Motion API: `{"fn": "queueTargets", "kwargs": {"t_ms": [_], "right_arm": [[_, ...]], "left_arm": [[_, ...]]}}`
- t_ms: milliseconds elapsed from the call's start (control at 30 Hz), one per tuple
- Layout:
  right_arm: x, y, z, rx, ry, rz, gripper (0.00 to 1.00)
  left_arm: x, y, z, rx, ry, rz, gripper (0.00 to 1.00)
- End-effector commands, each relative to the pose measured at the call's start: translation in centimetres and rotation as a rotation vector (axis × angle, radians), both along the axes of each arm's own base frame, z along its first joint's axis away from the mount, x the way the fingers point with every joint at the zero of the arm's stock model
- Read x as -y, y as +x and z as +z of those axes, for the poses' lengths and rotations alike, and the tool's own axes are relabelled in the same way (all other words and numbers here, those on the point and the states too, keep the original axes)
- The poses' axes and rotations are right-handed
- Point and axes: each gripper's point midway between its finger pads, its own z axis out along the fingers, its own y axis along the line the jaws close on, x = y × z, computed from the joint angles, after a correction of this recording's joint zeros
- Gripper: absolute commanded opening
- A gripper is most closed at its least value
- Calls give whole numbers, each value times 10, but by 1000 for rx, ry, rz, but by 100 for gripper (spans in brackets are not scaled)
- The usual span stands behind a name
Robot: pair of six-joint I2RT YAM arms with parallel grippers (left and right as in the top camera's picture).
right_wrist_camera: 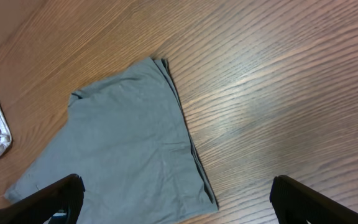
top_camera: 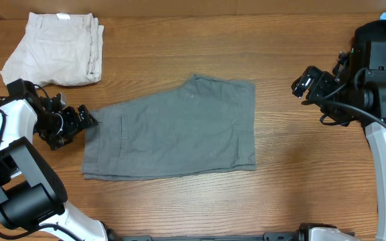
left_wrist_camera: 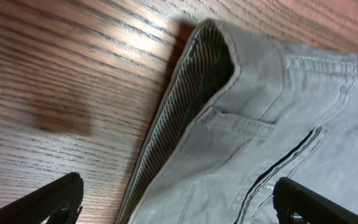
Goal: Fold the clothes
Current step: 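Grasp the shorts' left waistband corner with the left gripper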
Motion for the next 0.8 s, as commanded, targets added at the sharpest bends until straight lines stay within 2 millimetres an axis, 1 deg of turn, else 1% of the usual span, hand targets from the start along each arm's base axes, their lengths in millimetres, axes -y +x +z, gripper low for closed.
{"fn": "queueTargets", "kwargs": {"t_ms": [0, 167, 300, 400, 533, 600, 767], "right_arm": [[2, 6, 5, 20, -9, 2, 100], [2, 10, 1, 29, -20, 22, 100], [2, 13, 2, 40, -23, 25, 100], [3, 14, 3, 47, -23, 25, 100], [3, 16, 4, 55, -24, 25, 100], [3, 17, 5, 63, -26, 30, 100], [3, 20, 6, 78, -37, 46, 100]], "left_arm": [[1, -5, 1, 0, 22, -63, 100], [2, -6, -1, 15, 31, -112, 99], [0, -6, -2, 21, 43, -140, 99], [-3, -7, -3, 11, 63, -141, 100], [-5, -3, -4, 28, 73, -136, 100], [-6, -1, -4, 37, 75, -132, 98], [-6, 1, -4, 46, 75, -132, 96]]}}
